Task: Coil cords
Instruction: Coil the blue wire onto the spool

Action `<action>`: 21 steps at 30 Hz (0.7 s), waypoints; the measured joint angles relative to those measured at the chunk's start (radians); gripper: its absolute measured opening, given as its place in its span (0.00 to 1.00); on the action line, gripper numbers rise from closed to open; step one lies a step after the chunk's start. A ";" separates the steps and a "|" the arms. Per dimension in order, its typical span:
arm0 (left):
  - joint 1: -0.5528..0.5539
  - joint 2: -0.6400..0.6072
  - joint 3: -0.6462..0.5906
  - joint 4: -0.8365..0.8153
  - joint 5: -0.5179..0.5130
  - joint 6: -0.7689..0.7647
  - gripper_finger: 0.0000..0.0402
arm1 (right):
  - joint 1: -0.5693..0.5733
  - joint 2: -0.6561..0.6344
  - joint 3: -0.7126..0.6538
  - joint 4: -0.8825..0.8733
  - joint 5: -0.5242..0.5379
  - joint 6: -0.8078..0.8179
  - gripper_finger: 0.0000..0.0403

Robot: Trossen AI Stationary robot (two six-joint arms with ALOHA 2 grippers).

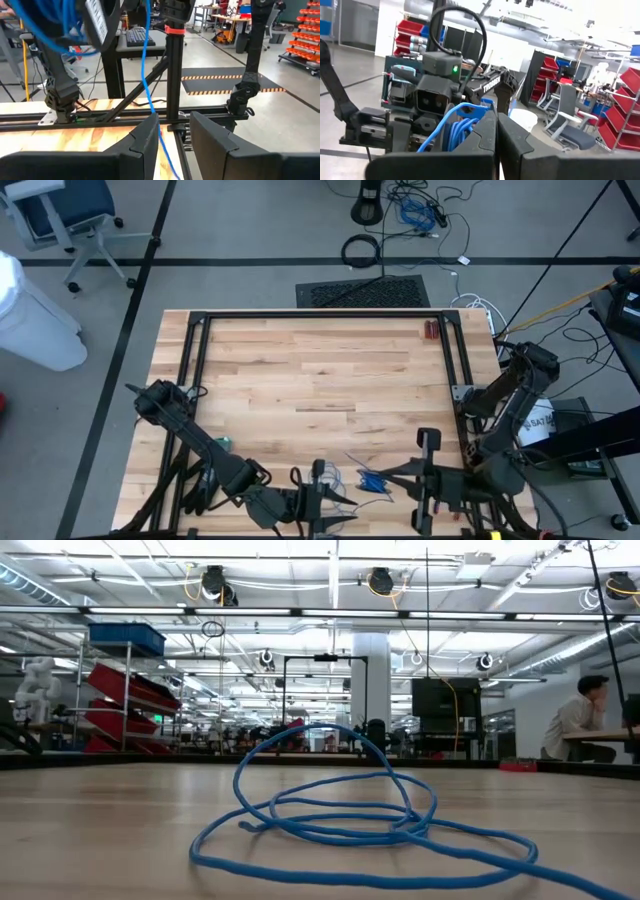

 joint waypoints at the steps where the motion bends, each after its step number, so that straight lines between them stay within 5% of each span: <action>1: -0.002 0.000 0.000 0.000 0.000 0.007 0.29 | 0.005 0.000 0.000 0.010 0.000 -0.012 0.00; 10: -0.009 0.000 -0.010 0.001 0.114 0.031 0.29 | 0.035 -0.001 0.000 0.062 0.000 -0.077 0.00; 21: -0.021 0.087 -0.016 0.175 -0.054 0.248 0.31 | 0.034 -0.003 0.000 0.059 -0.002 -0.073 0.00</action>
